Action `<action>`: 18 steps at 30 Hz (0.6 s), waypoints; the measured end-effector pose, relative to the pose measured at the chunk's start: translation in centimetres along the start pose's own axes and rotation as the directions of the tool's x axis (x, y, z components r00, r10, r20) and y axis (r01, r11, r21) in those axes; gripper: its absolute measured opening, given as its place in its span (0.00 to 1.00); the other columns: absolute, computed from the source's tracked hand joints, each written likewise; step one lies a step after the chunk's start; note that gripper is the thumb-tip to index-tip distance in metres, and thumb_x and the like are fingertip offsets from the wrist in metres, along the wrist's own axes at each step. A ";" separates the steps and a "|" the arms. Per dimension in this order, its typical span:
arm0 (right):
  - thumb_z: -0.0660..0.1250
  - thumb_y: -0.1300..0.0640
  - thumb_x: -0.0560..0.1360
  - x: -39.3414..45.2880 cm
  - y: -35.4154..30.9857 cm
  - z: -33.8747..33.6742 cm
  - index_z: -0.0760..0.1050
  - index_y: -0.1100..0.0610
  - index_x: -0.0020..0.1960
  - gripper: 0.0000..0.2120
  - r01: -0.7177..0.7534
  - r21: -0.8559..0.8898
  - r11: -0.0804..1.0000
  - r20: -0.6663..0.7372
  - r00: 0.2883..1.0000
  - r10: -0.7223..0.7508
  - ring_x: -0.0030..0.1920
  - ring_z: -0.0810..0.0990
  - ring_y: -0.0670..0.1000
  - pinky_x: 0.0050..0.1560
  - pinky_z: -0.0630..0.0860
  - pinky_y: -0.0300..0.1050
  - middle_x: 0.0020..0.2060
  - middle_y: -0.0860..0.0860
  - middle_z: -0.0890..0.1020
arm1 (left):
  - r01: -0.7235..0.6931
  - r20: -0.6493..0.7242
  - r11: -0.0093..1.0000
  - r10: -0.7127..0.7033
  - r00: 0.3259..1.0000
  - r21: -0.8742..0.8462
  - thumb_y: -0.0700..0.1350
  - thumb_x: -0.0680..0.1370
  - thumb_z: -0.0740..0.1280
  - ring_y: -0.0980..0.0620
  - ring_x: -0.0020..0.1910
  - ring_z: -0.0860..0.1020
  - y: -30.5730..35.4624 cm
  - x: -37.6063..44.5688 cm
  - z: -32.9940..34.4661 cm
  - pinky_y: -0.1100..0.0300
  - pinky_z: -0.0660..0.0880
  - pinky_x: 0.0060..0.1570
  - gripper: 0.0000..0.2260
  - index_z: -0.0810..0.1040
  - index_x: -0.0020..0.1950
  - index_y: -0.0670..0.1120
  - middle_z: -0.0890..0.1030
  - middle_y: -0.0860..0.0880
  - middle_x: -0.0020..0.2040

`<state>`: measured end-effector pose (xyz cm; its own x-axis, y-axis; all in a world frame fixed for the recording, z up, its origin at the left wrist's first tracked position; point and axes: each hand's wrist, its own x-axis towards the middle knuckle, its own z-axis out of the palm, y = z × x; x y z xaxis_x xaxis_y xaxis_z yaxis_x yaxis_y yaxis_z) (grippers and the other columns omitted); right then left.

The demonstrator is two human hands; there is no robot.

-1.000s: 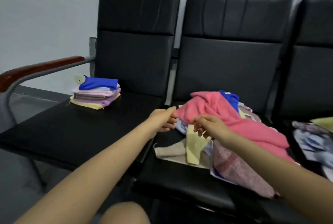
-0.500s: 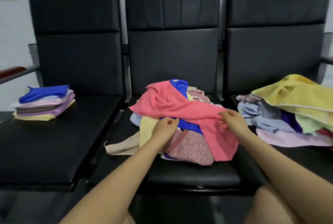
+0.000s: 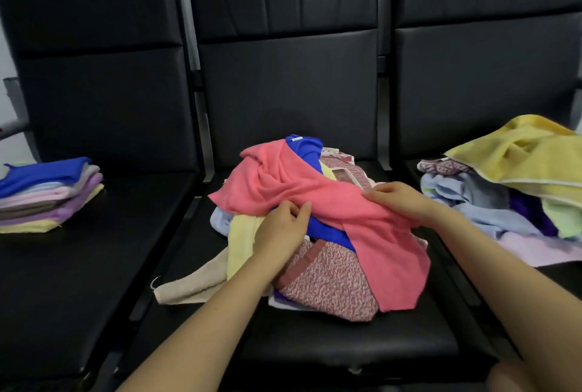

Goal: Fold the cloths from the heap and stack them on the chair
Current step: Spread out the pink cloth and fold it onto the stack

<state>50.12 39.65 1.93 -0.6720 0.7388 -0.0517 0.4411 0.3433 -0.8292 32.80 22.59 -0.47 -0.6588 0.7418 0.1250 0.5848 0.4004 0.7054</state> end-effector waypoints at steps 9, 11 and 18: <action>0.70 0.48 0.75 -2.0 -2.4 2.7 0.75 0.58 0.38 0.14 0.184 -0.143 0.972 0.073 0.982 -0.176 0.34 0.71 0.44 0.40 0.68 0.39 0.32 0.48 0.75 | 0.189 0.084 0.839 -0.170 0.982 -0.510 0.51 0.81 0.63 0.55 0.33 0.73 -0.2 0.3 -0.9 0.63 0.67 0.31 0.11 0.79 0.45 0.46 0.76 0.50 0.34; 0.72 0.51 0.74 -1.6 -2.3 3.9 0.77 0.54 0.42 0.08 0.256 -0.175 0.951 -0.175 0.942 -0.286 0.34 0.74 0.44 0.38 0.69 0.33 0.33 0.47 0.78 | 0.238 0.095 0.750 -0.229 0.969 -0.618 0.47 0.80 0.64 0.54 0.33 0.75 -0.2 0.5 -0.8 0.66 0.67 0.26 0.07 0.79 0.47 0.46 0.77 0.49 0.36; 0.67 0.45 0.75 0.5 -1.8 6.4 0.79 0.62 0.40 0.19 0.242 -0.334 0.911 -0.184 0.931 -0.315 0.38 0.76 0.51 0.44 0.72 0.50 0.35 0.52 0.80 | 0.251 0.176 0.375 -0.223 0.959 -0.892 0.43 0.83 0.58 0.49 0.49 0.81 0.9 0.4 -0.7 0.57 0.78 0.46 0.11 0.75 0.61 0.43 0.81 0.44 0.50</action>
<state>45.18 35.72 -0.16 -0.6550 0.6864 0.3159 0.4379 0.6856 -0.5816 32.68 22.86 0.74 -0.6783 0.7171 -0.1602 -0.3682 -0.1432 0.9186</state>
